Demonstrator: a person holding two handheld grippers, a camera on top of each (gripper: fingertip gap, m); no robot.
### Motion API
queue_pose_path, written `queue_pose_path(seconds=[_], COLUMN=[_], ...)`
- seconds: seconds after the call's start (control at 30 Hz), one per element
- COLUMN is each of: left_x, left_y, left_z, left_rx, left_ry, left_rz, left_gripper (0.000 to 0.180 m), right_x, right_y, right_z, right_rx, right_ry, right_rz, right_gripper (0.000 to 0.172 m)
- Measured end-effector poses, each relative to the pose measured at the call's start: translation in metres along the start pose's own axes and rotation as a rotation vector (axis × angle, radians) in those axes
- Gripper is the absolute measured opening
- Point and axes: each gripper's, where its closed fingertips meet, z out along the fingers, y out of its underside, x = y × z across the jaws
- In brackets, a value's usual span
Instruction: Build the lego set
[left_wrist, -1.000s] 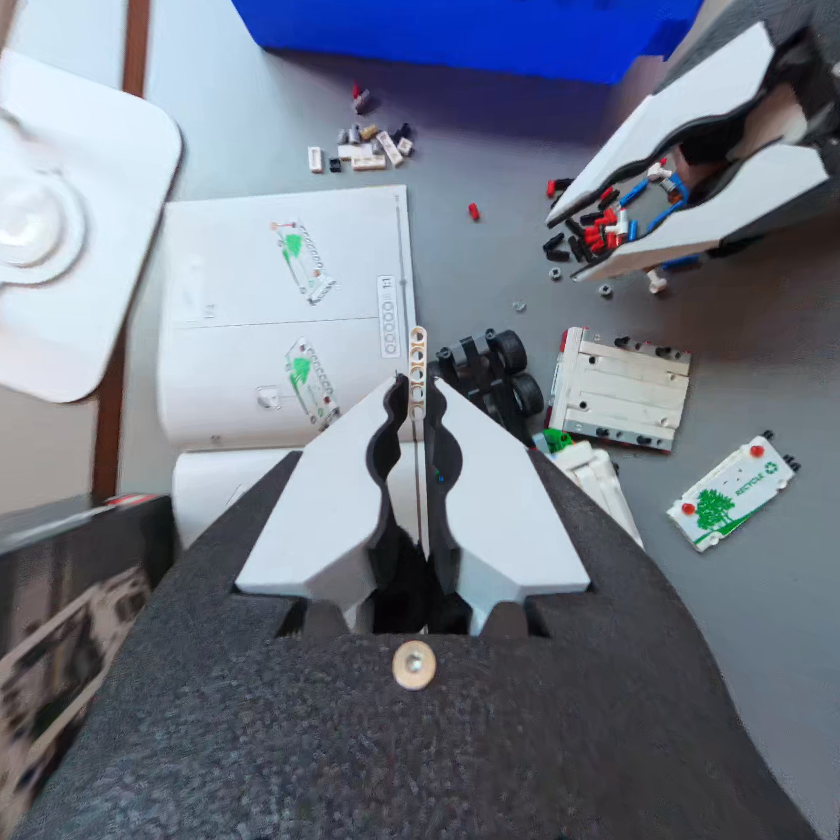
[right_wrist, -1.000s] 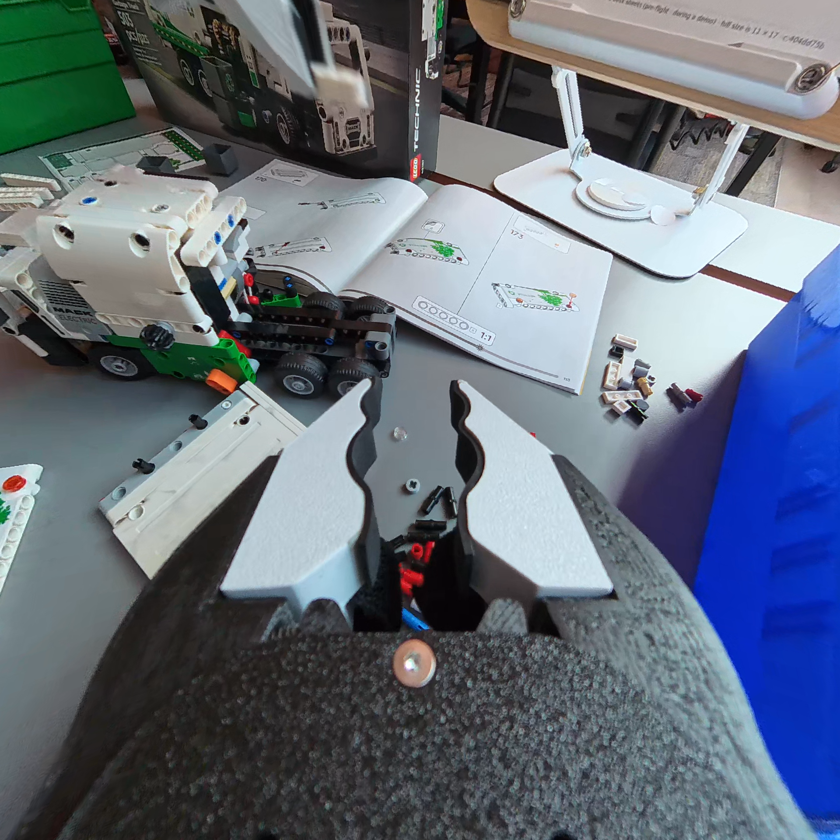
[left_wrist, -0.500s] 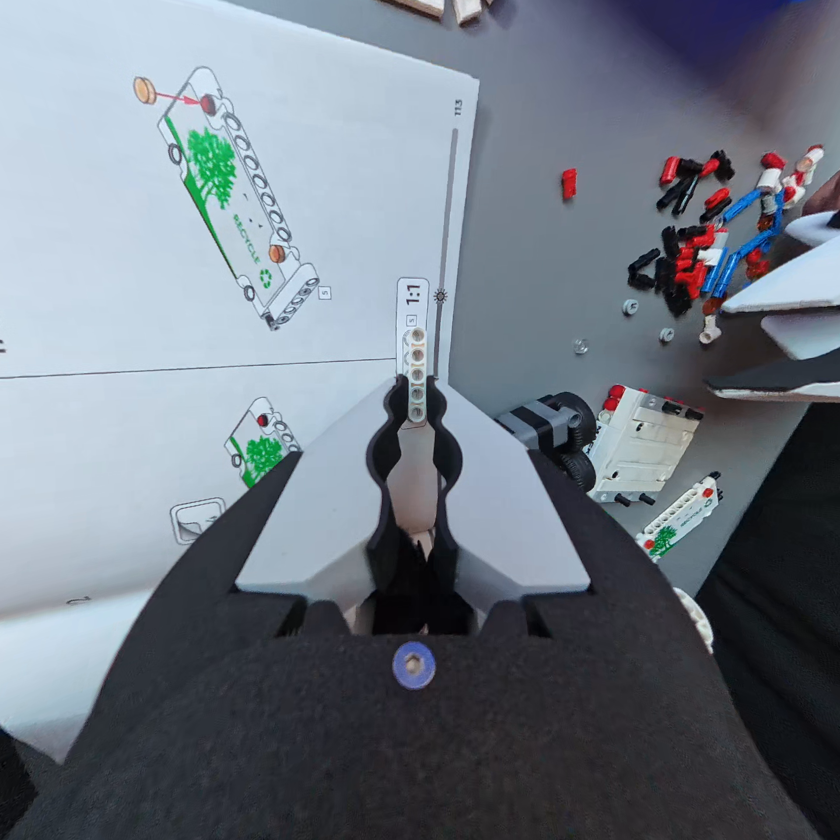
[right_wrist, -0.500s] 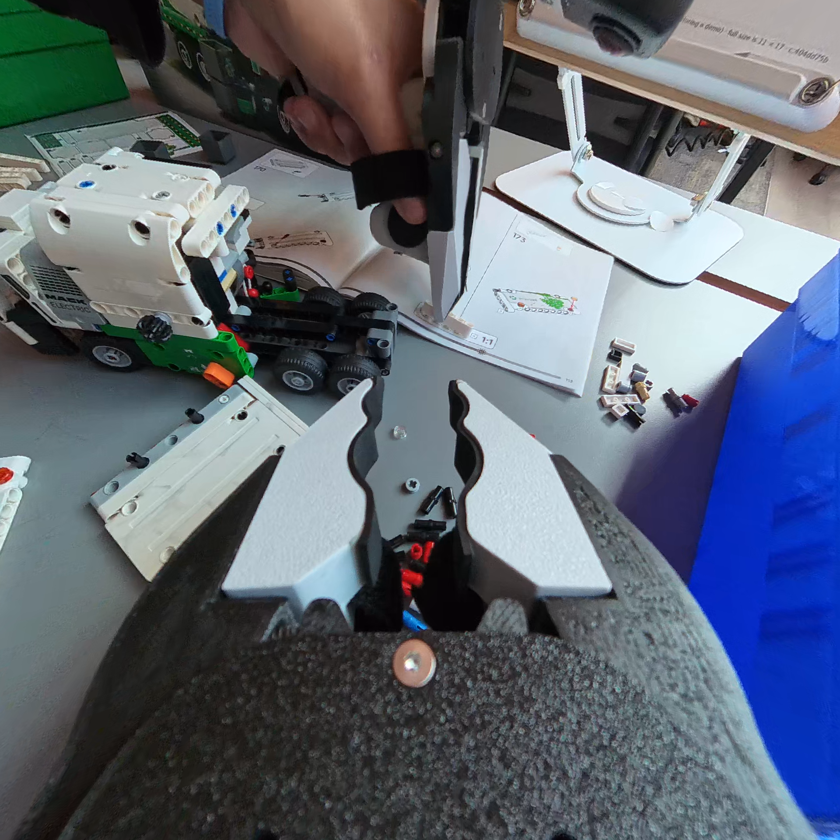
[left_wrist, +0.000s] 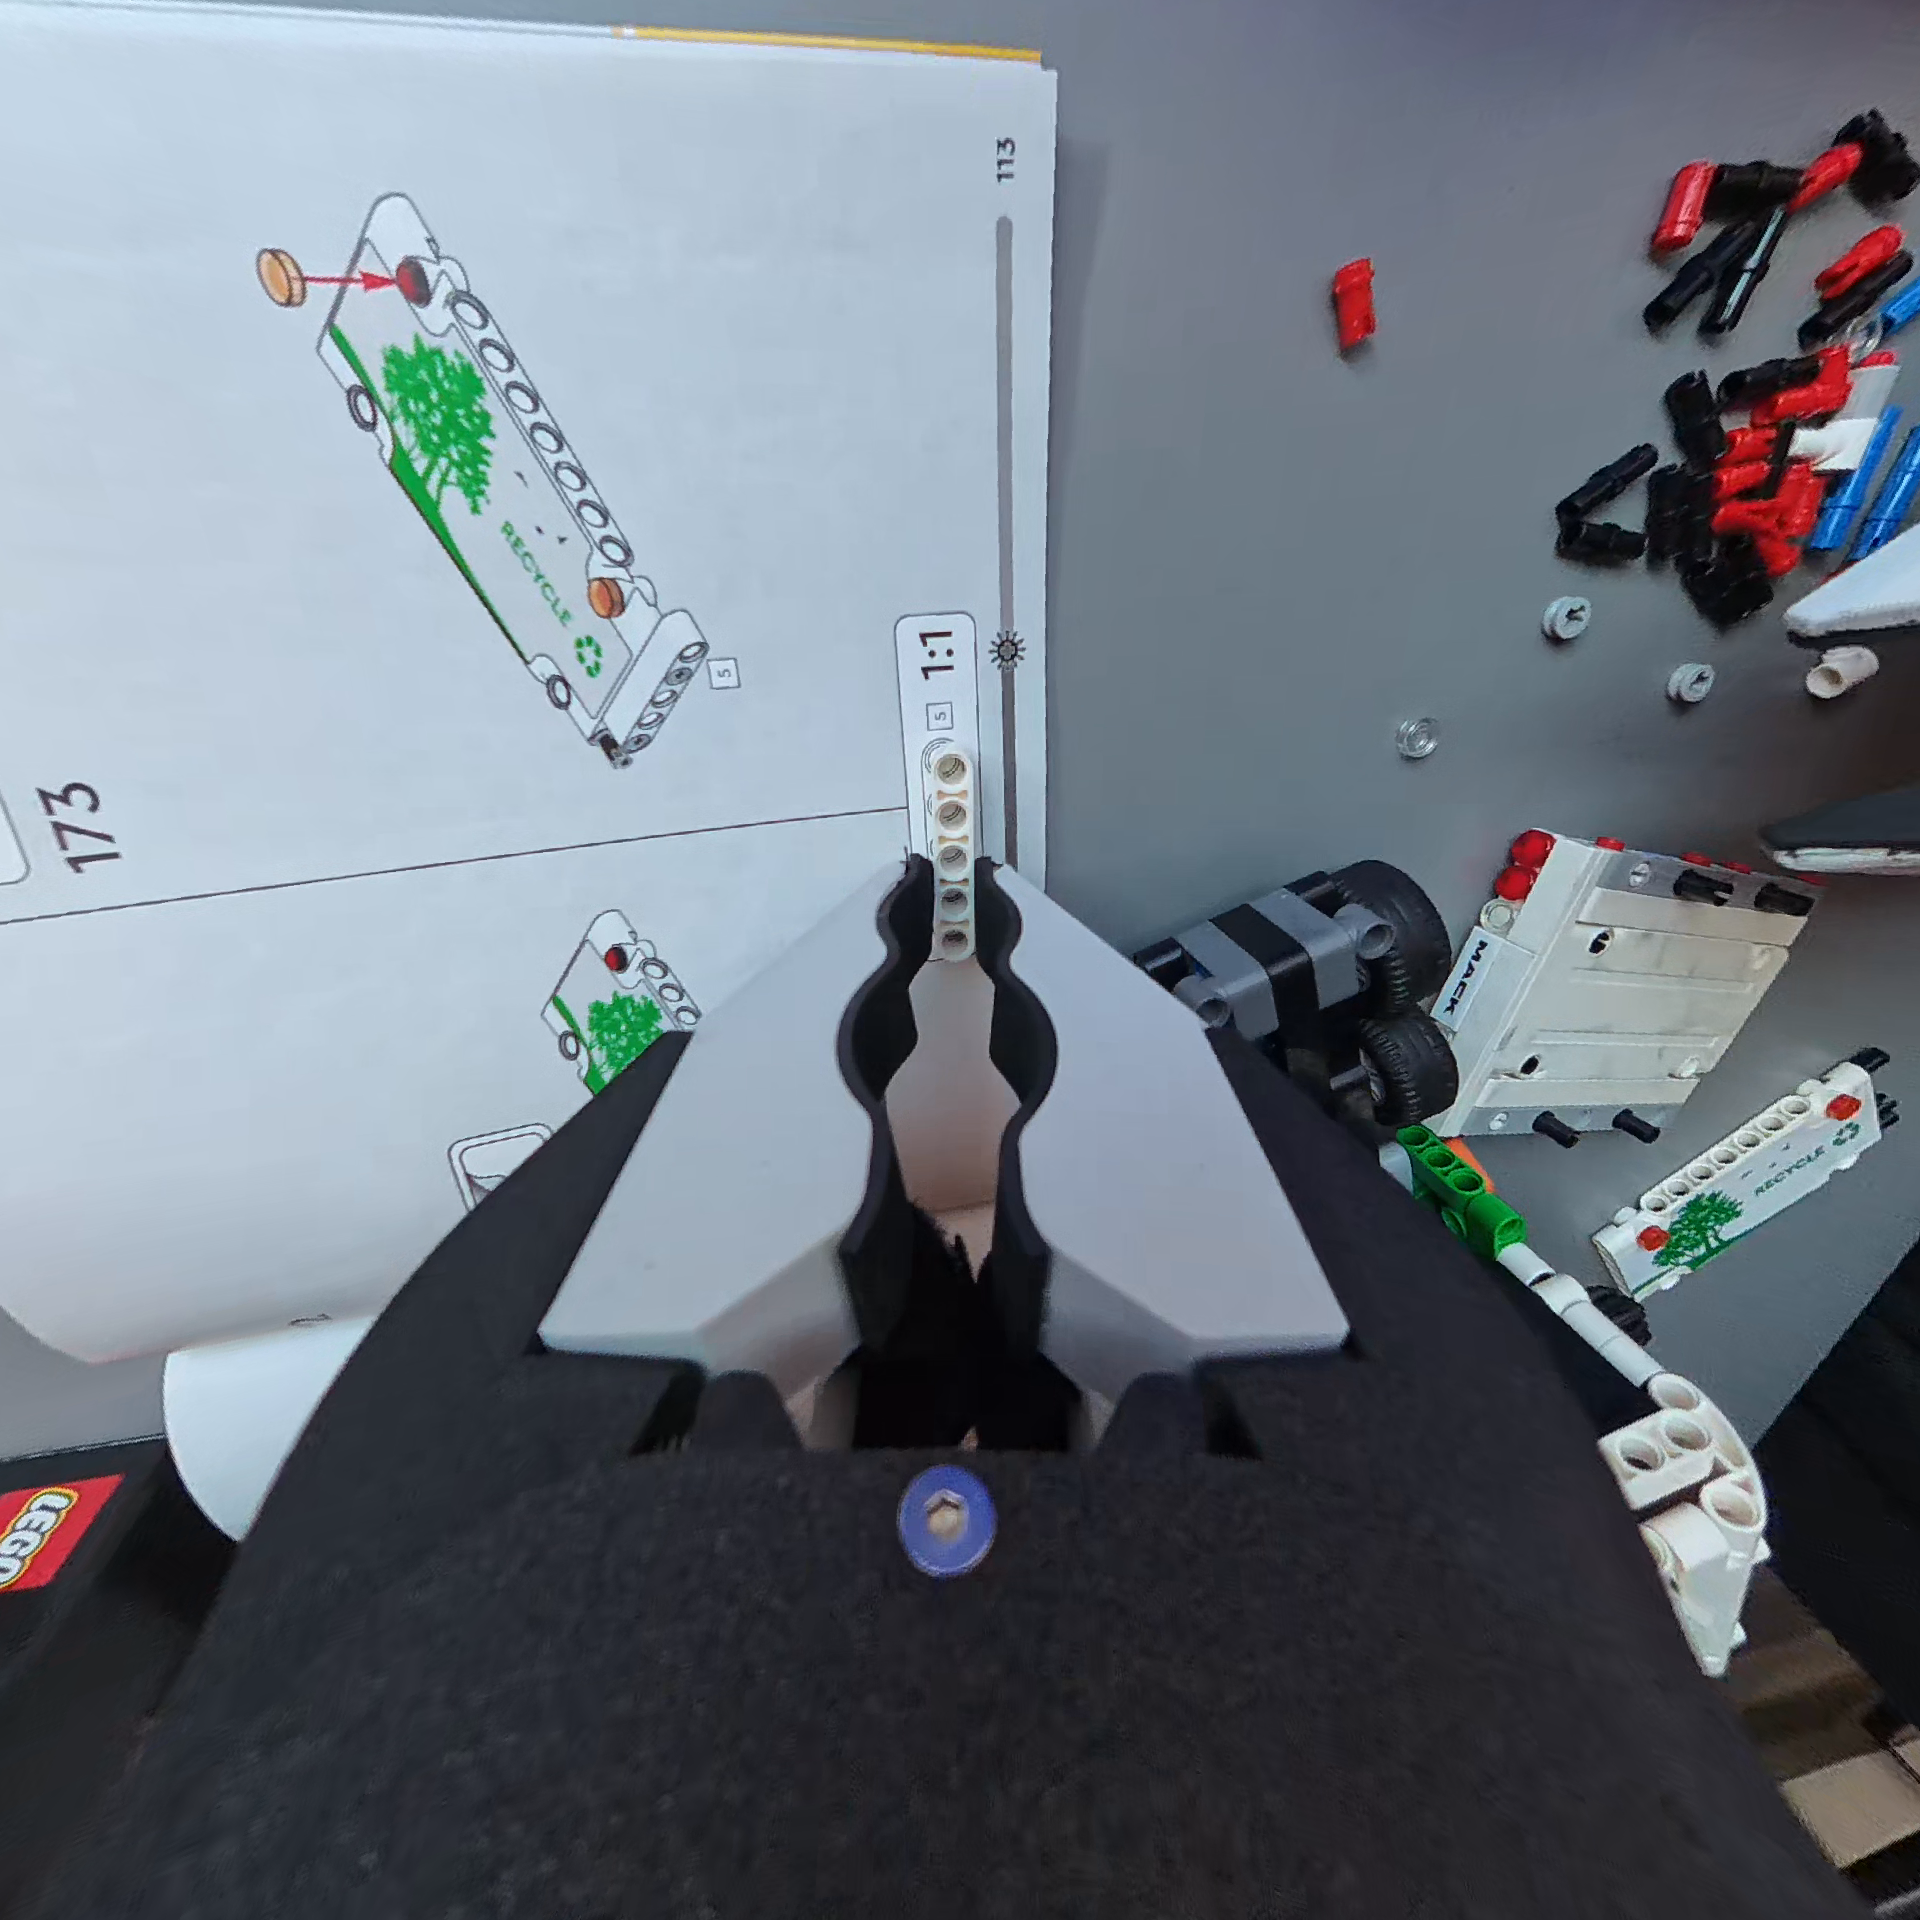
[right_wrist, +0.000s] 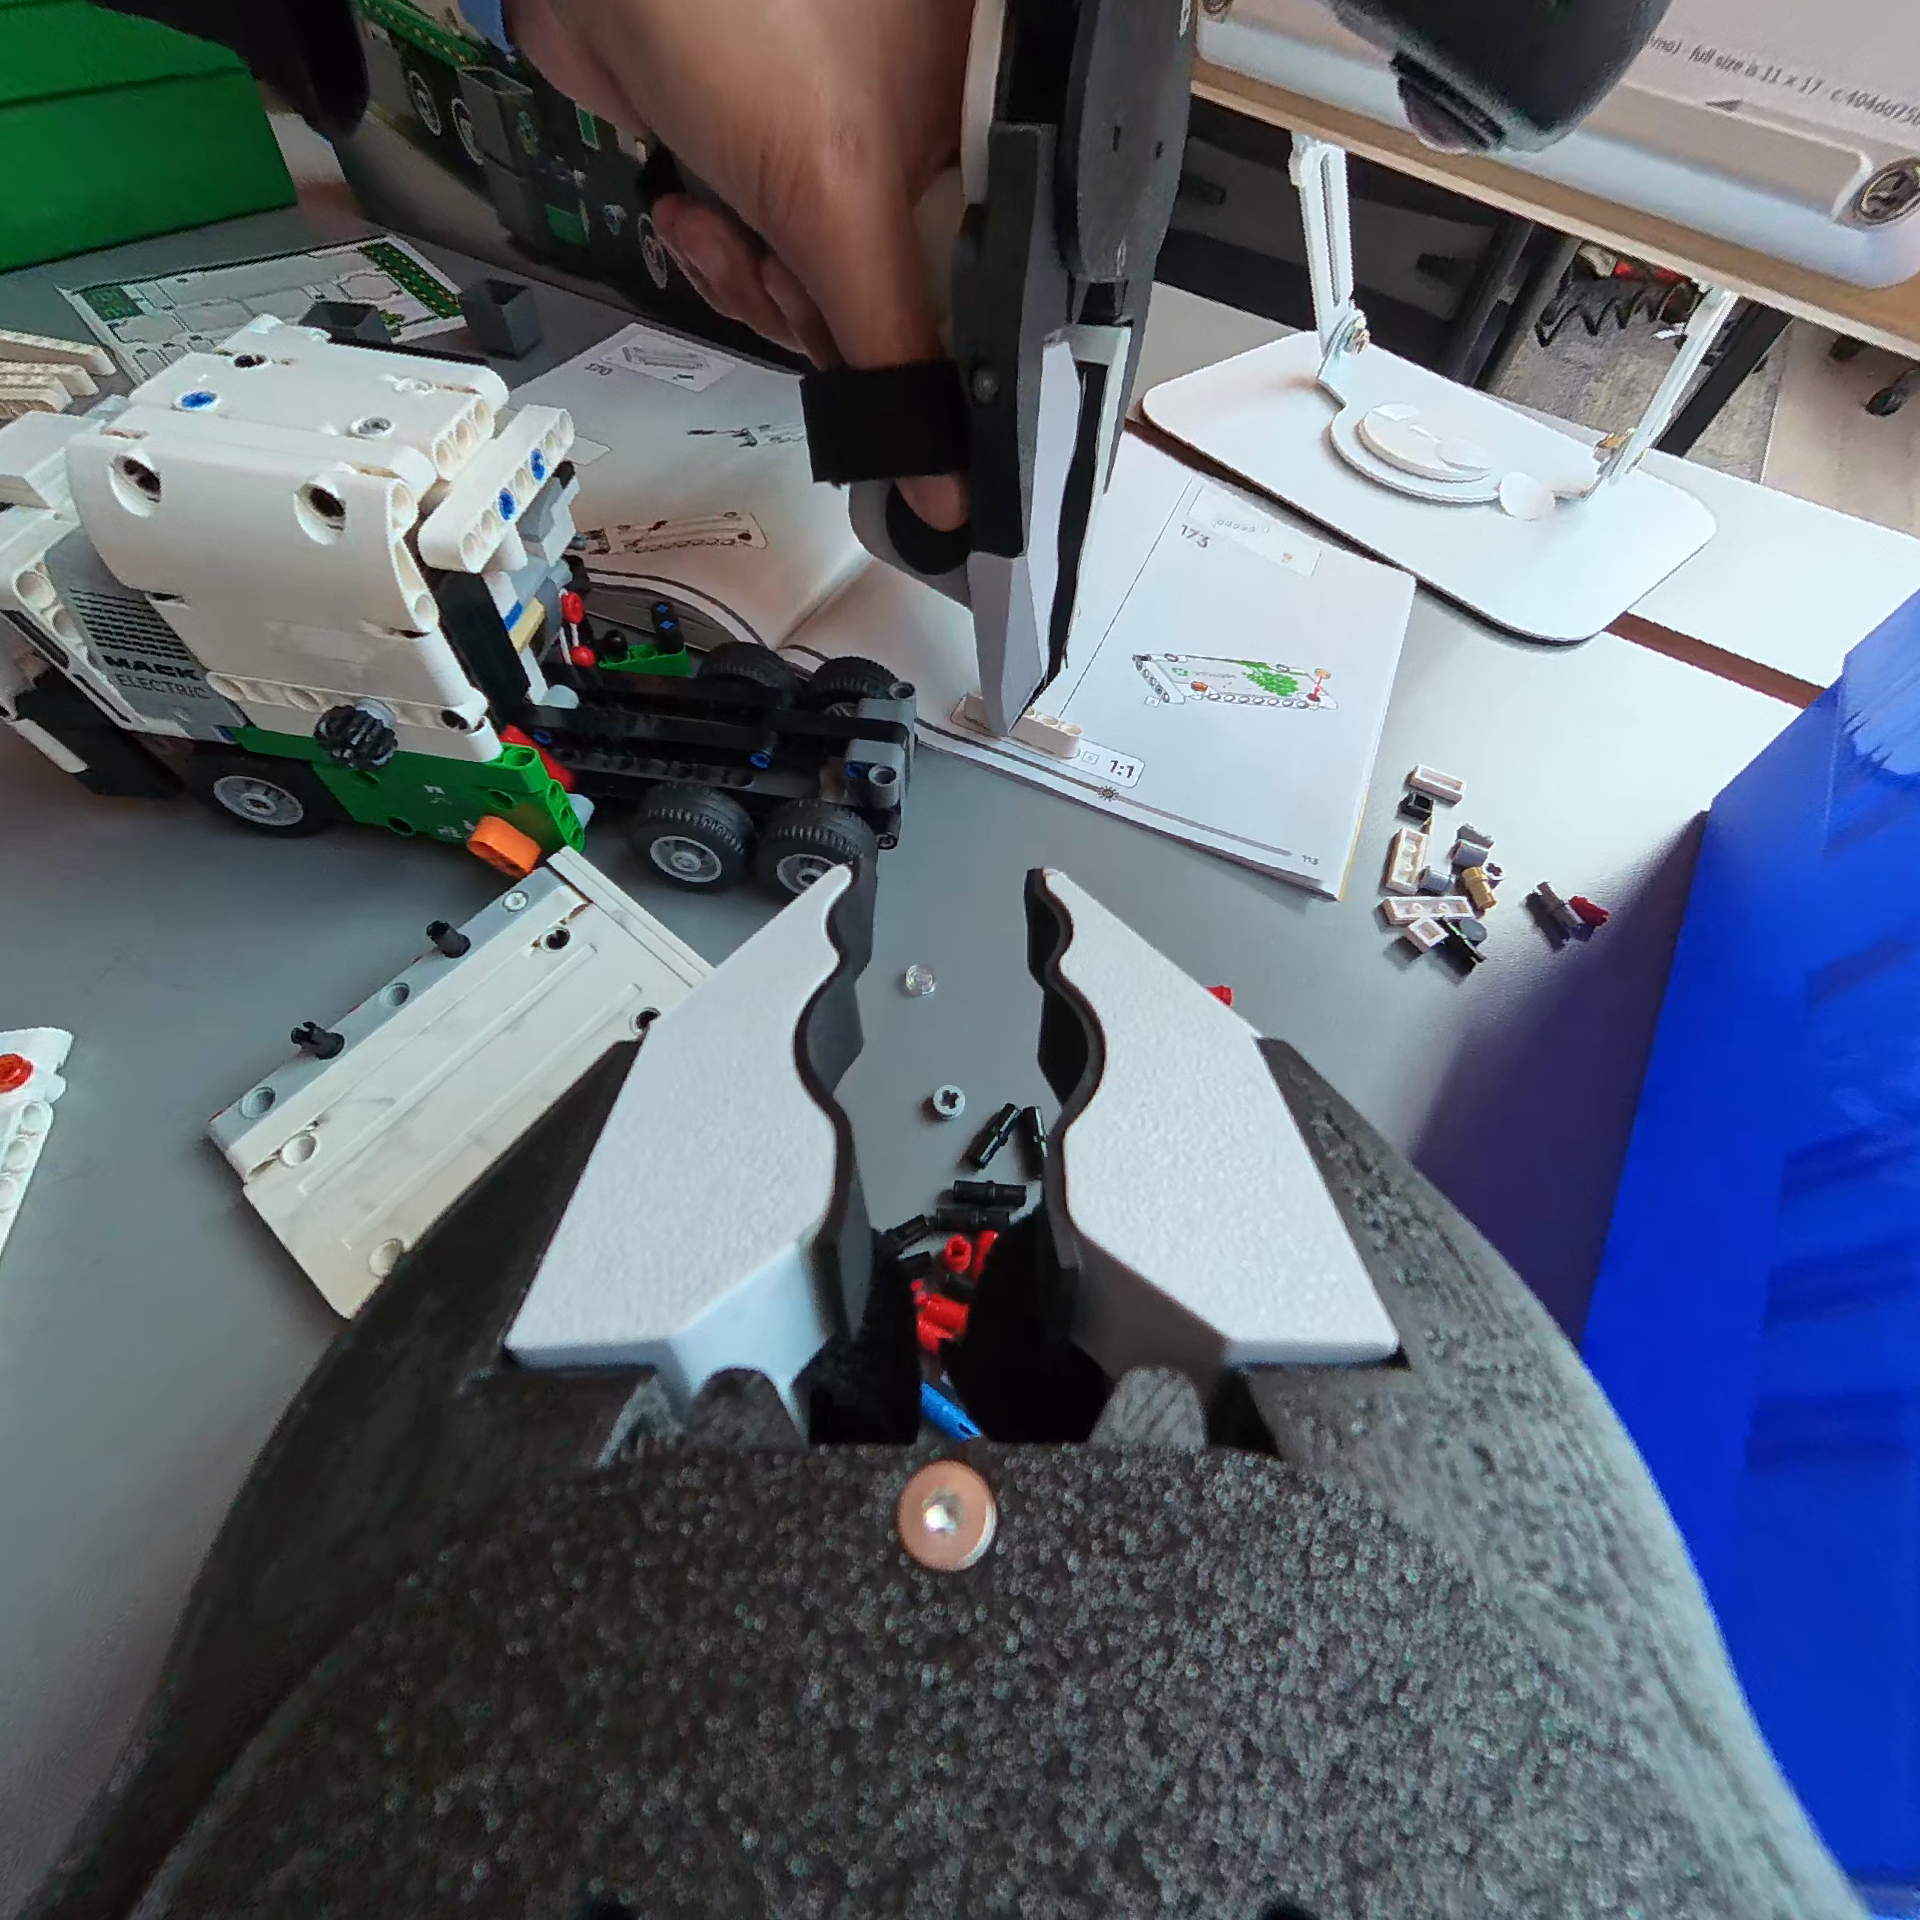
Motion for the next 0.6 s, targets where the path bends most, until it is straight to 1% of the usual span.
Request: queue_pose_path(seconds=[0.3, 0.37, 0.4, 0.43, 0.5, 0.53, 0.57, 0.6], left_x=[-0.001, -0.001, -0.002, 0.002, 0.024, 0.038, 0.054, 0.074], left_y=[-0.001, -0.003, -0.006, -0.012, -0.022, -0.019, -0.011, 0.002], left_z=[-0.001, -0.012, -0.027, -0.048, -0.104, -0.133, -0.159, -0.177], left_rx=[0.011, 0.045, 0.092, 0.169, 0.380, 0.482, 0.577, 0.658], left_ry=[-0.026, -0.052, -0.086, -0.117, -0.190, -0.250, -0.316, -0.370], left_rz=[-0.007, -0.007, -0.009, -0.013, 0.002, 0.011, 0.010, 0.000], left_gripper=[0.006, 0.006, 0.006, 0.006, 0.006, 0.006, 0.006, 0.006], right_x=[-0.002, -0.003, -0.003, -0.005, -0.010, -0.013, -0.017, -0.022], right_y=[0.001, 0.000, -0.002, -0.004, -0.009, -0.010, -0.012, -0.013], right_z=[0.001, 0.000, 0.000, -0.001, -0.003, -0.003, -0.004, -0.004], right_rx=[-0.005, 0.003, 0.012, 0.025, 0.050, 0.057, 0.063, 0.067], right_ry=[-0.001, -0.009, -0.017, -0.032, -0.061, -0.079, -0.104, -0.127], right_rz=[-0.010, -0.008, -0.005, 0.000, 0.009, 0.011, 0.013, 0.011], right_gripper=[0.028, 0.028, 0.028, 0.028, 0.029, 0.029, 0.029, 0.030])
